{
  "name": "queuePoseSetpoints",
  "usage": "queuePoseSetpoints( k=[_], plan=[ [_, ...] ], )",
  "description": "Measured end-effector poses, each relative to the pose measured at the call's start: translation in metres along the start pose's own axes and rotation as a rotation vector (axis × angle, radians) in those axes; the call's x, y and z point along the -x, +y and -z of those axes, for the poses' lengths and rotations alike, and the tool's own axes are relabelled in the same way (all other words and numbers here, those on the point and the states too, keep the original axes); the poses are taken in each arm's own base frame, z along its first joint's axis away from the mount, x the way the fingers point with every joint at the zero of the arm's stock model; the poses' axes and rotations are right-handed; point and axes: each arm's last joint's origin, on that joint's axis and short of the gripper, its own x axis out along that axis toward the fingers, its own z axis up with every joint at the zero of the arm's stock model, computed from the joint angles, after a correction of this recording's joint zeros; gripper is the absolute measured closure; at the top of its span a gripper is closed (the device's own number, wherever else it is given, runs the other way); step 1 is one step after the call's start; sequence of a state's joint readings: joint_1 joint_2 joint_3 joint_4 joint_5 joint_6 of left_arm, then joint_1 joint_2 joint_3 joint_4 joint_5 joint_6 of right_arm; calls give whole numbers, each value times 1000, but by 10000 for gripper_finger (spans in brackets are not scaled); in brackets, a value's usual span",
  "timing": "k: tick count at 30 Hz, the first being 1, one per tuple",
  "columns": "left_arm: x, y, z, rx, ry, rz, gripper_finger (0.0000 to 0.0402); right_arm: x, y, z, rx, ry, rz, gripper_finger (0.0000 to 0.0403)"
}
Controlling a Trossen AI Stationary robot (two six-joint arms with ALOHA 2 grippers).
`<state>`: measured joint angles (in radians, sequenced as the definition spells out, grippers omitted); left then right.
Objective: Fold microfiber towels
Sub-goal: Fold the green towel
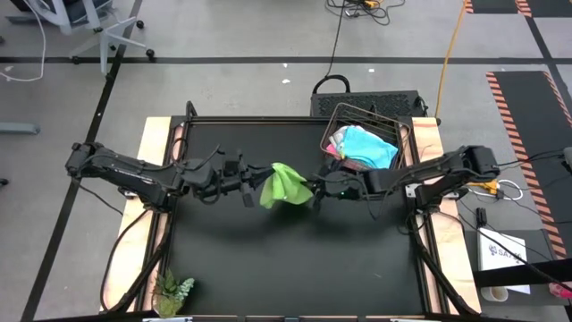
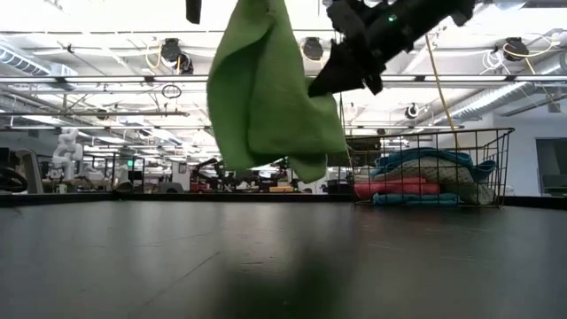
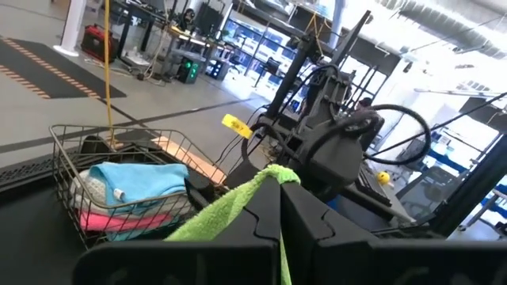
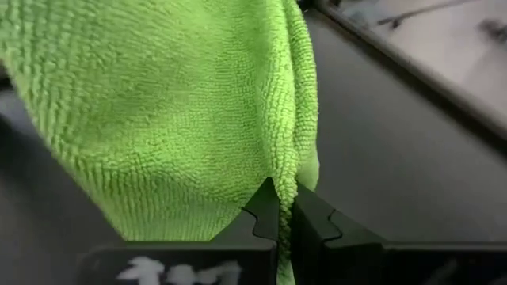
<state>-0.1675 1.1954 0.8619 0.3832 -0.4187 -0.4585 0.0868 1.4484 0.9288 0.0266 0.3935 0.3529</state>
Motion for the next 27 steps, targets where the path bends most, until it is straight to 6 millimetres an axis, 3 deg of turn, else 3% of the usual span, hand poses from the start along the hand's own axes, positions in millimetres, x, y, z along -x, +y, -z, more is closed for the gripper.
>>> queuePoseSetpoints(
  k=[11,22,27],
  plan=[
    [-1,3,-1,14,-3,-11,401,1,2,-27,347,-55,81,400],
    [-1,3,-1,16,-2,-11,400,-6,-13,-30,155,-3,-67,373],
    [-1,3,-1,16,-1,-11,400,-7,-17,-27,207,40,-49,348]
  ],
)
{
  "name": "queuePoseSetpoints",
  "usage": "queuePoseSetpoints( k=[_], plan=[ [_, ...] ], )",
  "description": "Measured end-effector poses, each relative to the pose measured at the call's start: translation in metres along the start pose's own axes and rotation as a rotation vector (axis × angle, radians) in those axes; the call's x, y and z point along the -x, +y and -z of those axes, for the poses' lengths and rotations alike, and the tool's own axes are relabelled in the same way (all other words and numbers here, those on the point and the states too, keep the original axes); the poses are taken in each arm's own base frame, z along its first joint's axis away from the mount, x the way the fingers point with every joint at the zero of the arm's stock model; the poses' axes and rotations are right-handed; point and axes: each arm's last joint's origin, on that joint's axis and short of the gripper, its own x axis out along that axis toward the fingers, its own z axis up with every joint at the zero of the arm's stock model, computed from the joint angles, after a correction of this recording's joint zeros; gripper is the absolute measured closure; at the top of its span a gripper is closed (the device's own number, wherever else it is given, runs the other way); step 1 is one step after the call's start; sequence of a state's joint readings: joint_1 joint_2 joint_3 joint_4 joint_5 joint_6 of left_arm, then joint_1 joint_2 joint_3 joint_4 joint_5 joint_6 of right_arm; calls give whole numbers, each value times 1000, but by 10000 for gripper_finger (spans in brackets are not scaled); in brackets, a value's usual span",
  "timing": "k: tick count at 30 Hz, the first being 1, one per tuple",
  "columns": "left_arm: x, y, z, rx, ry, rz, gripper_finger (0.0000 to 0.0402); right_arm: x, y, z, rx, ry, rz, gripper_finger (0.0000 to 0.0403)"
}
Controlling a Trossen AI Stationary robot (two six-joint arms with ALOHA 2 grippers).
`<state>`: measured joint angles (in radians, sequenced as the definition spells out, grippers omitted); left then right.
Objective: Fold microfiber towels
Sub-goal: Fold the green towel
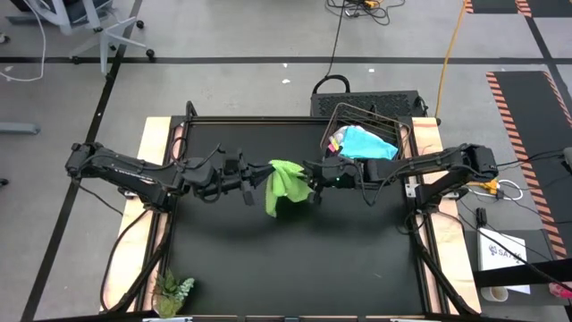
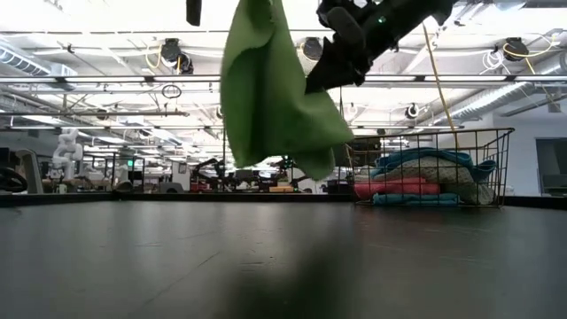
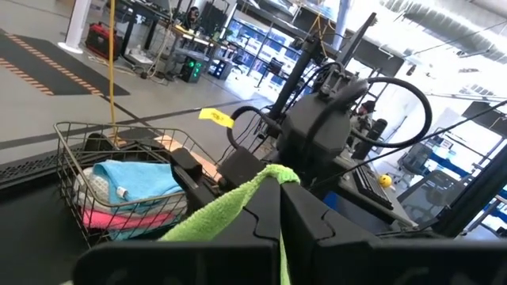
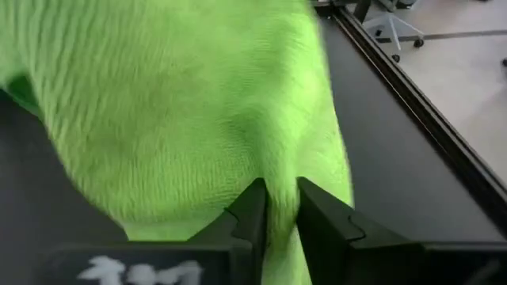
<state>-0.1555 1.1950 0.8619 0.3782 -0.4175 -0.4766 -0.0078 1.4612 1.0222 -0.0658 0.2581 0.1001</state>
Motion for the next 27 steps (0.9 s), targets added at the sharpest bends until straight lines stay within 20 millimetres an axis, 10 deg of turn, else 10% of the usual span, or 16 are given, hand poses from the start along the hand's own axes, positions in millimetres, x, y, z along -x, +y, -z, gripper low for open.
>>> queuePoseSetpoints(
  k=[17,27],
  plan=[
    [-7,18,-7,-11,-26,-80,400,36,11,-10,57,-73,58,288],
    [-9,28,-7,-19,8,-133,400,12,48,-13,83,-228,-26,291]
  ],
)
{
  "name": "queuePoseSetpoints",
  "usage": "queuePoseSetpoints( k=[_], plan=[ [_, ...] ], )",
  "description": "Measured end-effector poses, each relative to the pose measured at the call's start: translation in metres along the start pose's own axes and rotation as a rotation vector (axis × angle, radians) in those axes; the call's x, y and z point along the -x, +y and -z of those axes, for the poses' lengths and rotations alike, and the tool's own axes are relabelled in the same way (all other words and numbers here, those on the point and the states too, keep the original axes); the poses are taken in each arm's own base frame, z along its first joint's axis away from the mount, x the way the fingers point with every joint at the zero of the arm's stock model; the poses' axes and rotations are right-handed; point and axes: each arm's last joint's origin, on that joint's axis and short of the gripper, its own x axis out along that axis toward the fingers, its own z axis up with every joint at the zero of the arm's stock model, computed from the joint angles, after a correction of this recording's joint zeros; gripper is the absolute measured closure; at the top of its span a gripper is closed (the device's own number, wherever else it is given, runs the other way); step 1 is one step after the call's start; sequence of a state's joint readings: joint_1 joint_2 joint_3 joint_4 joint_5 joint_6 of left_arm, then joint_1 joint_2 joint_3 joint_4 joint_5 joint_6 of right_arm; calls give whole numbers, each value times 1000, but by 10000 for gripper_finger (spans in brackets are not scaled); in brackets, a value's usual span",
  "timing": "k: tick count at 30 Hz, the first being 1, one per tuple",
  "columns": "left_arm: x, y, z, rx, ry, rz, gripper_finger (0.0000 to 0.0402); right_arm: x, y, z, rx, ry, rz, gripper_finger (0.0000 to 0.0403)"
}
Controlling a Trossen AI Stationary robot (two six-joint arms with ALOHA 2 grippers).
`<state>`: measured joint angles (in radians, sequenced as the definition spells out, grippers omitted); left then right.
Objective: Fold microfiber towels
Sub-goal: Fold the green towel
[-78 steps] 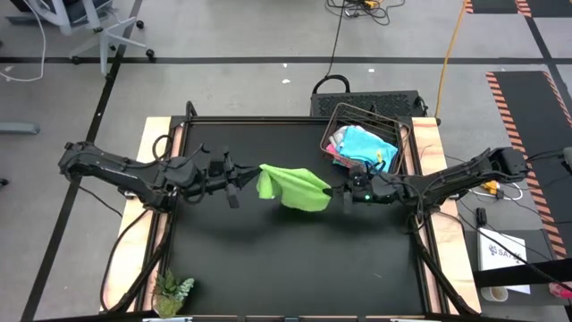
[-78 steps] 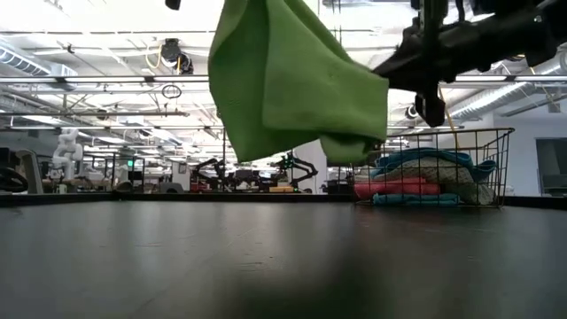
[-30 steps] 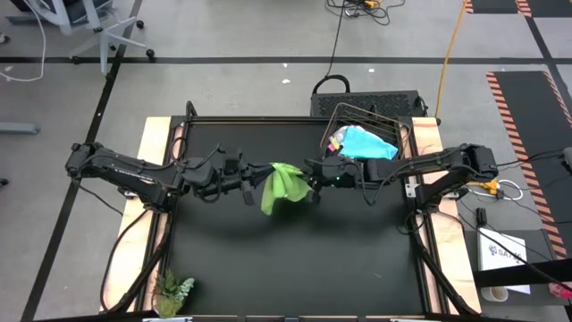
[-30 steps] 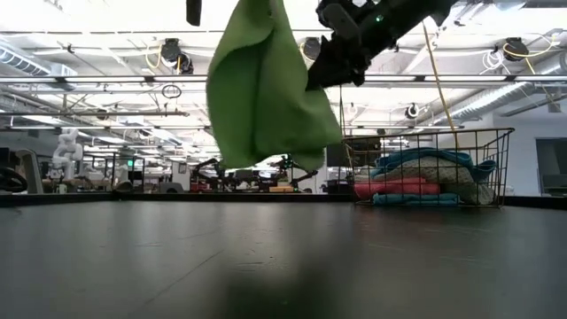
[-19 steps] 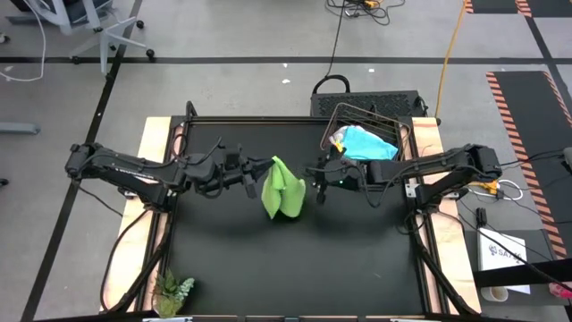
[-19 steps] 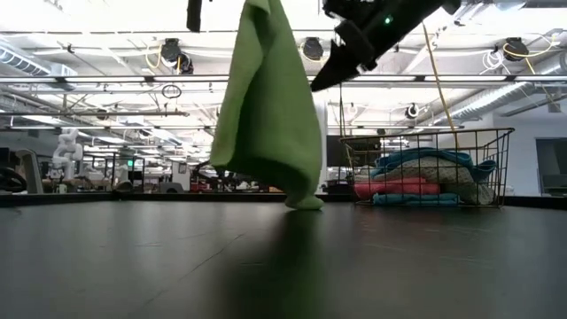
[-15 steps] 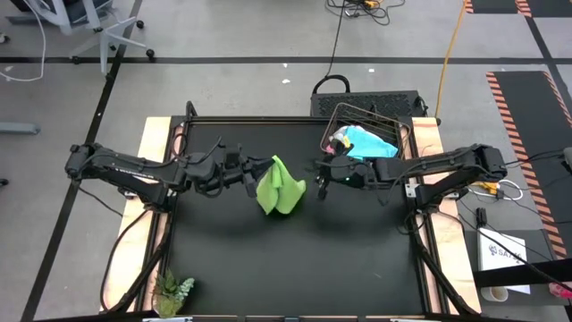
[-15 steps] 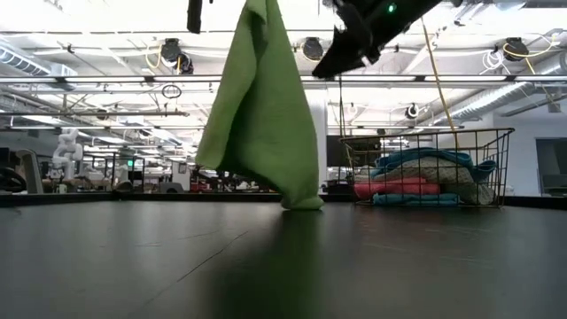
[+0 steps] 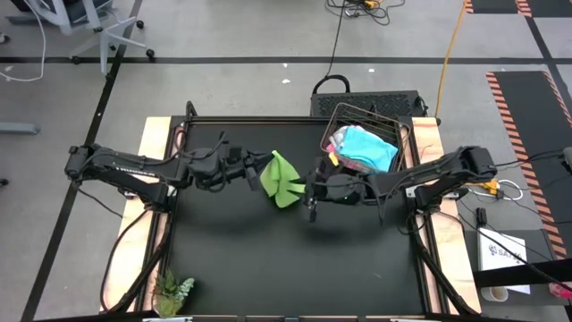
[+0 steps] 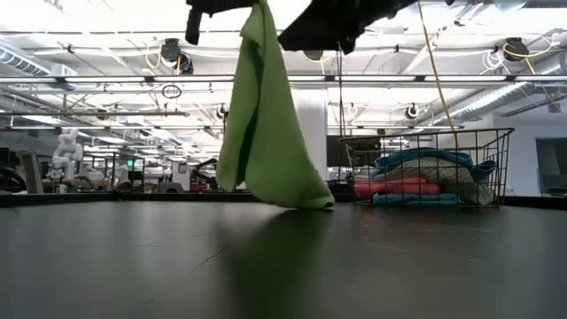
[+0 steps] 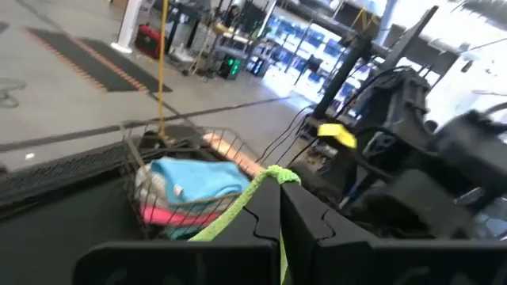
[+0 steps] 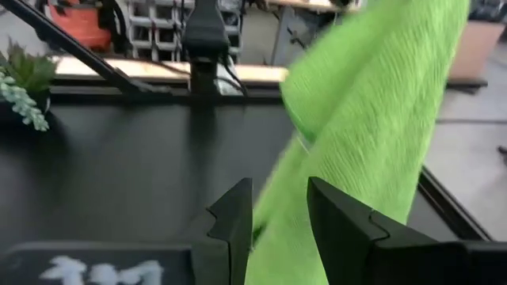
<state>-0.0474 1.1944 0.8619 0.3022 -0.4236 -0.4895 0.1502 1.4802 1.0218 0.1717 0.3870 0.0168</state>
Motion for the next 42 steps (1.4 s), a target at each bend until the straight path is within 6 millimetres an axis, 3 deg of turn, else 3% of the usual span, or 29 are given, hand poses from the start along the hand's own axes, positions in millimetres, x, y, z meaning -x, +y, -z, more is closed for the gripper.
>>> queuePoseSetpoints(
  k=[8,15,23,29,37,42],
  plan=[
    [-4,3,4,16,12,-41,400,-5,0,-4,52,-71,59,291],
    [-23,7,6,26,-122,-82,400,-4,-2,-4,116,-64,151,291],
    [-49,12,24,45,-170,-43,400,-4,-4,-4,128,-55,219,291],
    [-50,11,23,50,-184,-14,400,-4,-10,-3,167,-25,333,291],
    [-50,9,23,34,-159,34,400,-8,-17,0,100,-10,350,291],
    [-47,4,23,59,-107,147,400,-7,-14,11,217,100,338,291]
  ],
)
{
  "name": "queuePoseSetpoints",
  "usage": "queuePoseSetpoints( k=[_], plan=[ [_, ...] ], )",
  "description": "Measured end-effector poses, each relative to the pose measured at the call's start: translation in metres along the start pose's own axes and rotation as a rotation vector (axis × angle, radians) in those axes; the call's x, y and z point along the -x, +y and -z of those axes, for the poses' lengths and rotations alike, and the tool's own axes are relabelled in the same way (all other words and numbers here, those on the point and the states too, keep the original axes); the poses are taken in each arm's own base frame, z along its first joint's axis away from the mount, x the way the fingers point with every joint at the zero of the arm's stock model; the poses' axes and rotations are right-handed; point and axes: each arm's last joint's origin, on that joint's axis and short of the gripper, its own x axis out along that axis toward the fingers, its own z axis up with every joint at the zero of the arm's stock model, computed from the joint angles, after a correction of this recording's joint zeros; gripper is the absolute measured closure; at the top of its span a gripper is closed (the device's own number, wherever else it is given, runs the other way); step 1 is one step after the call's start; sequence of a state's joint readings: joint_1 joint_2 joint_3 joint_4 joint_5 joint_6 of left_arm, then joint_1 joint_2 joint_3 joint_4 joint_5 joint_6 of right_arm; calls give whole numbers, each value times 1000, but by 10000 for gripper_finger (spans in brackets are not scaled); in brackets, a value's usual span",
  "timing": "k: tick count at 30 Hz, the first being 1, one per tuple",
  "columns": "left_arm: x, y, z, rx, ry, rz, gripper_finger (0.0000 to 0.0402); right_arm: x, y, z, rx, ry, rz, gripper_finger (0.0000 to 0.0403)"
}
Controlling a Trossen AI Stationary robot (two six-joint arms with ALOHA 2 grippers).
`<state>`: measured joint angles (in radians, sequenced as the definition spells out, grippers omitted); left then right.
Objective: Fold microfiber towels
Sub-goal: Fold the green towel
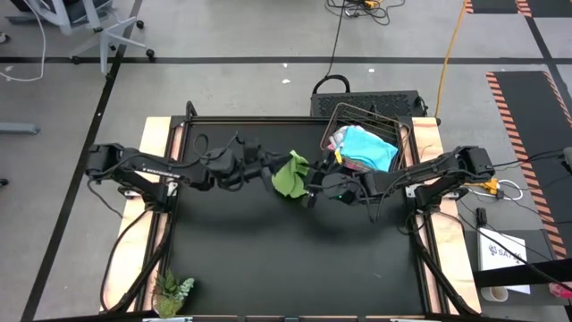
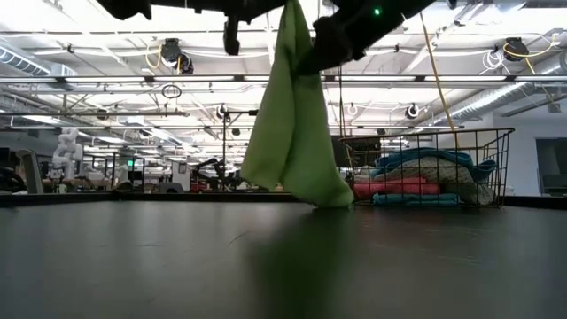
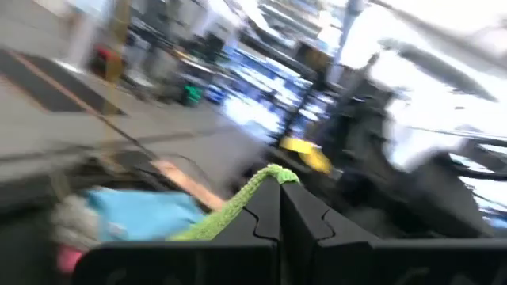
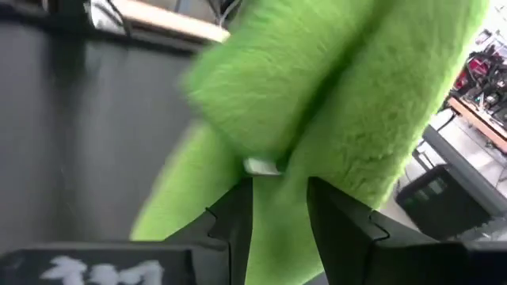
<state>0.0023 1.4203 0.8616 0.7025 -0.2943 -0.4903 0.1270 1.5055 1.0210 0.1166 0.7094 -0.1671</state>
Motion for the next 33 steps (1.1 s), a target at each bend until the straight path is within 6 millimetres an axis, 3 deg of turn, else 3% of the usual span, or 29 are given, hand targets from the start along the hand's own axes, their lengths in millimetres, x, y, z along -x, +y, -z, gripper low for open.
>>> queuePoseSetpoints(
  k=[12,16,23,28,33],
  plan=[
    [17,-20,44,294,567,221,400,0,1,6,-9,47,-13,291],
    [23,-28,49,353,671,297,400,0,1,6,-9,46,-26,291],
    [24,-45,41,405,620,482,399,0,4,5,-11,35,-122,291],
    [25,-55,26,414,510,644,396,2,8,4,-69,16,-286,291],
    [24,-58,18,412,429,694,399,4,11,4,-130,25,-360,291]
  ],
)
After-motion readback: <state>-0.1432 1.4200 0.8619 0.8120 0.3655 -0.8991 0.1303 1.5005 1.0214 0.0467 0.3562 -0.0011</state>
